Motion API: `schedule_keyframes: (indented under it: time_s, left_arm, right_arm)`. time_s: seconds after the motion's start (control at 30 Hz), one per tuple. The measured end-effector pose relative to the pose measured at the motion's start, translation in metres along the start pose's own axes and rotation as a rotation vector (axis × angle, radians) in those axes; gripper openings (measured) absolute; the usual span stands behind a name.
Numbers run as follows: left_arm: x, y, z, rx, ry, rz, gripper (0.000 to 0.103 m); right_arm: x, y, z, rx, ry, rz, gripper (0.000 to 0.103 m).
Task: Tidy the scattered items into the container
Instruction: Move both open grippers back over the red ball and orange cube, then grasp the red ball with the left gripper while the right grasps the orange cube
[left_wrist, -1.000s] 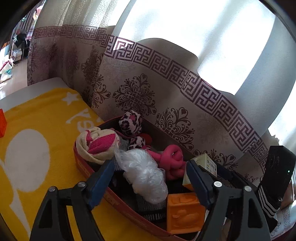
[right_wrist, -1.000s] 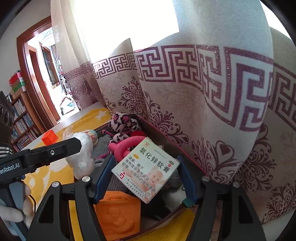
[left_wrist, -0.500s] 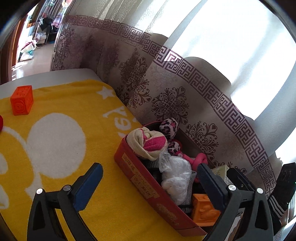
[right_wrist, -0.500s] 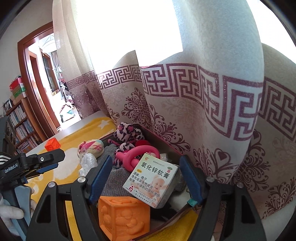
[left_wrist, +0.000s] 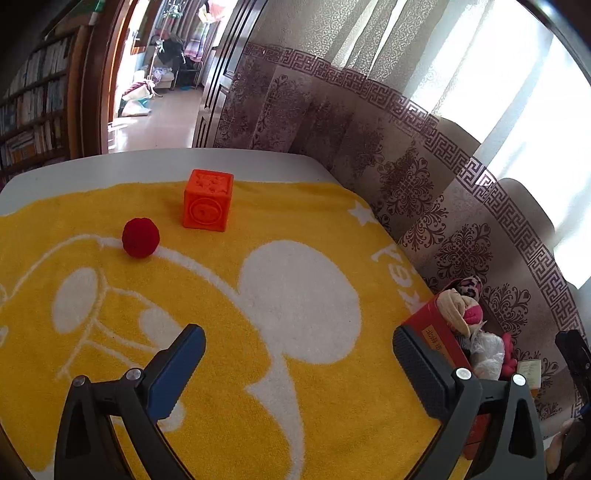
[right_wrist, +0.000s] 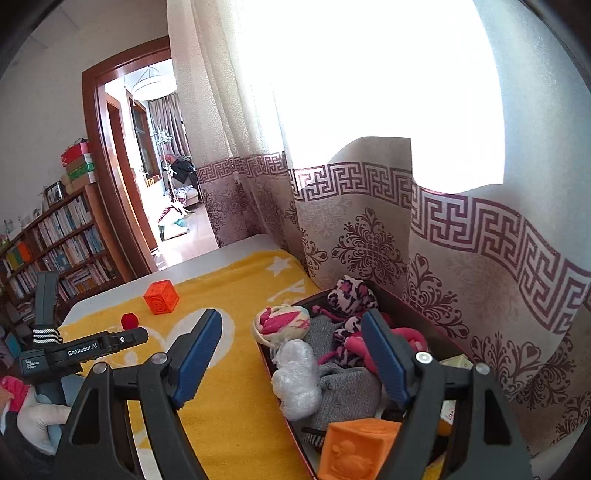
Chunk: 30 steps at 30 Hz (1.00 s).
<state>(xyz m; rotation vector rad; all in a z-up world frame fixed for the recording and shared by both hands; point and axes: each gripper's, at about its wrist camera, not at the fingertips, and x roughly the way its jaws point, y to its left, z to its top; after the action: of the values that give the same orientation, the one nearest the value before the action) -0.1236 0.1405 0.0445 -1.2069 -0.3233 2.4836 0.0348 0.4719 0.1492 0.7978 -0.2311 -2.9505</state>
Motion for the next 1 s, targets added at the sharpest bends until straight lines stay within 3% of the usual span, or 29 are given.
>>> schedule_keyframes:
  time_s: [0.1,0.23,0.37,0.6,1.0]
  left_arm:
    - [-0.006,0.036,0.007,-0.023,-0.033,0.116,0.102]
    - [-0.007,0.079,0.013,-0.092,-0.022,0.149,0.102]
    - [-0.004,0.101,0.018,-0.094,-0.015,0.193,0.102]
    - [0.014,0.115,0.034,-0.071,0.006,0.283,0.102]
    - [0.060,0.119,0.068,-0.049,0.040,0.314,0.102]
  right_arm:
    - [0.010,0.023,0.003,-0.025,0.020,0.043,0.081]
    - [0.029,0.051,0.005,-0.062,0.052,0.082,0.081]
    - [0.046,0.072,0.003,-0.078,0.097,0.117,0.081]
    - [0.085,0.096,0.005,-0.082,0.165,0.139,0.081]
    - [0.156,0.132,0.016,-0.068,0.235,0.135,0.081]
